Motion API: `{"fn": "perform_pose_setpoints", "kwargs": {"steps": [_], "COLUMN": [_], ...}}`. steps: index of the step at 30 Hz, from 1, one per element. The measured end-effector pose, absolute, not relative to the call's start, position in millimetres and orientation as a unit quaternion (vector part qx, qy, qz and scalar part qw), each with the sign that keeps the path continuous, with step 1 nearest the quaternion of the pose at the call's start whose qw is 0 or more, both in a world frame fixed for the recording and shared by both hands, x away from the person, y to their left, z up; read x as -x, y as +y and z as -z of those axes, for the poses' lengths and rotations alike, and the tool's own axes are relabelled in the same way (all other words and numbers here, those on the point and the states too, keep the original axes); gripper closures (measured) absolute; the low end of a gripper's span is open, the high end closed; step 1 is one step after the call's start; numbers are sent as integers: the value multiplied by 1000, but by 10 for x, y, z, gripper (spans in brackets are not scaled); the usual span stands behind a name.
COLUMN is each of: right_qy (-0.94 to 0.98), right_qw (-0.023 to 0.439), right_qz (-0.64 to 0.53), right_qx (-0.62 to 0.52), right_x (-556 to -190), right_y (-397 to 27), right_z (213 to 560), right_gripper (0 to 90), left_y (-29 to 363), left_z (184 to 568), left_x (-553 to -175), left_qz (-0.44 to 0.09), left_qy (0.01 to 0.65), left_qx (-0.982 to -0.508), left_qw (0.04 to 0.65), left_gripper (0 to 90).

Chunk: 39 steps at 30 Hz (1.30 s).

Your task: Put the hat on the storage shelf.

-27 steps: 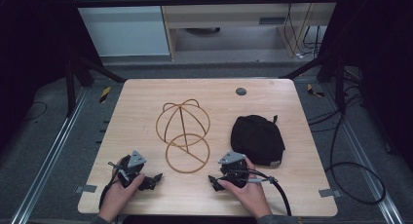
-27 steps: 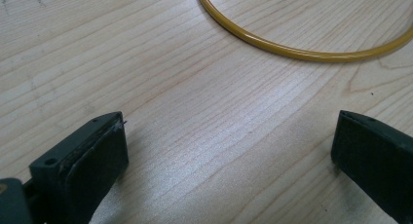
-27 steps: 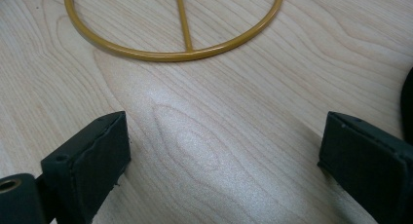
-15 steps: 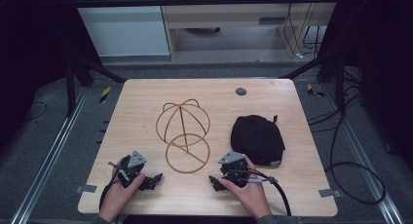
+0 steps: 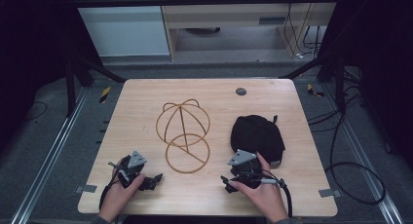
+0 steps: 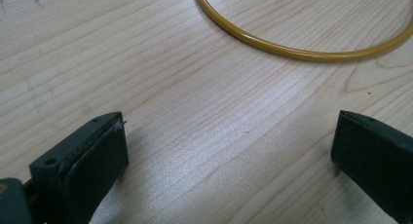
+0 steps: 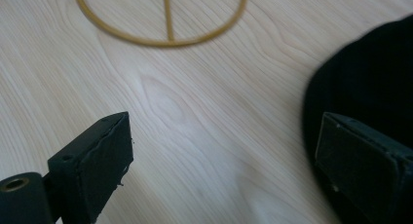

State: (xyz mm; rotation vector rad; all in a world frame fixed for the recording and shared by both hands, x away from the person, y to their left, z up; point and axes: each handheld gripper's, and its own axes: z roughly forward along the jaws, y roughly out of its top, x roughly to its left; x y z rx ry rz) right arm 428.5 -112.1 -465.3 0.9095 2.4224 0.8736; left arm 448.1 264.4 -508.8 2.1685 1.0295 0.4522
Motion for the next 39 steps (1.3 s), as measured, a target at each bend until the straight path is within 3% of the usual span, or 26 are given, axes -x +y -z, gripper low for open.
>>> {"fn": "perform_pose_setpoints", "kwargs": {"steps": [12,19,28,39], "right_qy": [880,882,893,900], "right_qw": [231,204,149,128], "right_qz": [-239,-219,-197,-163], "right_qx": [-340,-365,-377,-383], "right_x": [-4443,-4821,-5392,-5676], "right_y": [-1859,-2076,-1961,-1867], "right_z": [3965,3689,3642,3832], "right_gripper": [70,100,165,154], "left_y": [2644,2641,2639,2637], "left_z": [5090,5090,5091,5091], "left_x": [-4481,-4477,-4475,-4475], "left_qz": [-174,-174,-174,-174], "left_qy": [395,395,394,393], "left_qx": [-834,-834,-834,-835], "left_qw": [343,343,344,344], "left_gripper": [0,0,0,0]}}
